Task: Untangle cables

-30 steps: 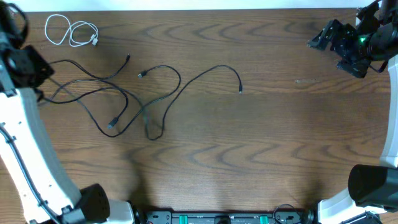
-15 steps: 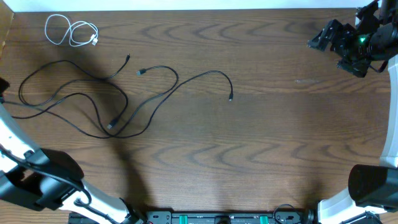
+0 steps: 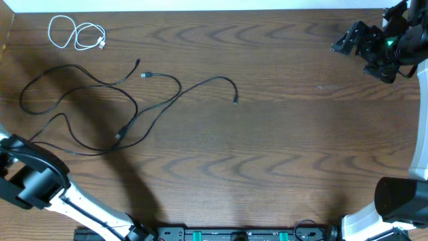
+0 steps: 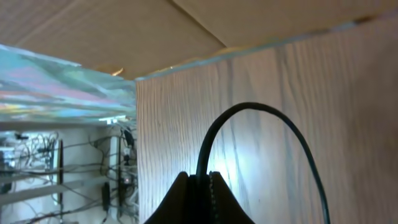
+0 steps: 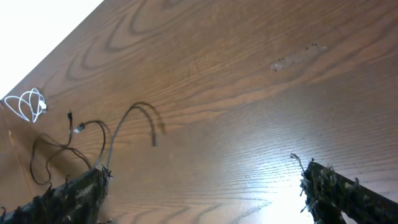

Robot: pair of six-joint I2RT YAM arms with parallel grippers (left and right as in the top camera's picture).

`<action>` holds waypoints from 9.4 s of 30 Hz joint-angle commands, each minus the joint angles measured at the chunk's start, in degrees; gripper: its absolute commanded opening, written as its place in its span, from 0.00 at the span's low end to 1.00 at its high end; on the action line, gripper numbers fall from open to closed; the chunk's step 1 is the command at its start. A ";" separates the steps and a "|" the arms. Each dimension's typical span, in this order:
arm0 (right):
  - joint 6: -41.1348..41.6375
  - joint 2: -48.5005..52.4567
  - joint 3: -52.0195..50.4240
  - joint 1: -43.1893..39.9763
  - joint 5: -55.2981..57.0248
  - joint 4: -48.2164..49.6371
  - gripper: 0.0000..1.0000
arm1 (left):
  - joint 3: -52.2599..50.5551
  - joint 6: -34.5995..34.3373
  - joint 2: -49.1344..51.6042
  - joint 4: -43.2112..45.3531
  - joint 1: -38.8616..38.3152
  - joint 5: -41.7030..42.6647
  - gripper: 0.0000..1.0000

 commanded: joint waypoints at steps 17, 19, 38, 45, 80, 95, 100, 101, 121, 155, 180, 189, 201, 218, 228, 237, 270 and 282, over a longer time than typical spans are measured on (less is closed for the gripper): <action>-0.90 -0.72 0.76 0.46 0.68 0.33 0.99 | -0.13 9.88 4.87 12.94 2.62 8.52 0.64; -0.90 -0.72 0.76 0.46 0.68 0.33 0.99 | -0.13 9.88 4.87 12.92 2.62 8.52 0.67; -0.94 -0.72 0.76 0.46 0.68 0.39 0.99 | -1.53 12.72 -3.48 1.46 -5.03 68.06 0.34; -1.75 -0.72 0.76 0.46 0.68 0.90 0.99 | -6.08 25.07 -3.43 -3.08 -16.87 62.53 0.71; -1.79 -0.72 0.76 0.46 0.63 1.64 0.99 | -32.96 43.10 -3.15 22.49 -45.81 51.04 0.78; -1.77 -0.72 0.76 0.46 0.63 1.64 0.99 | -38.64 43.10 -3.06 29.57 -46.05 49.31 0.65; -1.77 -0.72 0.76 0.46 0.63 1.64 0.99 | -40.54 43.10 -3.06 31.45 -46.27 47.67 0.45; -1.77 -0.72 0.76 0.46 0.63 1.64 0.99 | -40.92 43.10 -3.06 31.54 -46.58 46.21 0.38; -1.79 -0.72 0.76 0.46 0.63 1.62 0.99 | -42.32 41.88 -7.43 22.01 -52.17 39.10 0.07; -1.79 -0.72 0.76 0.46 0.22 1.84 0.99 | -42.36 29.53 -24.81 10.45 -50.42 46.36 0.08; -1.81 -0.72 0.76 0.46 0.22 1.51 0.99 | -39.93 25.90 -25.88 22.05 -42.45 50.07 0.74; -1.79 -0.72 0.76 0.46 0.24 1.25 0.99 | -39.58 15.61 -26.16 24.30 -26.91 33.31 0.75; -1.81 -0.72 0.76 0.46 0.24 1.38 0.99 | -40.46 8.26 -20.44 22.84 -17.40 24.09 0.75; -2.01 -0.72 0.76 0.46 0.28 1.03 0.99 | -40.46 14.62 -7.28 24.94 -13.51 26.88 0.66; -2.01 -0.72 0.76 0.46 0.28 1.01 0.99 | -40.46 14.60 -4.66 26.91 -10.95 25.77 0.38; -2.01 -0.72 0.76 0.46 0.28 0.94 0.99 | -40.41 16.17 -4.68 30.60 -6.16 25.35 0.08; -2.01 -0.72 0.76 0.46 0.26 -0.20 0.99 | -32.17 33.70 -6.58 30.82 0.57 12.31 0.07; -1.92 -0.72 0.76 0.46 0.24 -0.31 0.99 | -32.17 42.49 -6.58 36.30 0.28 18.43 0.07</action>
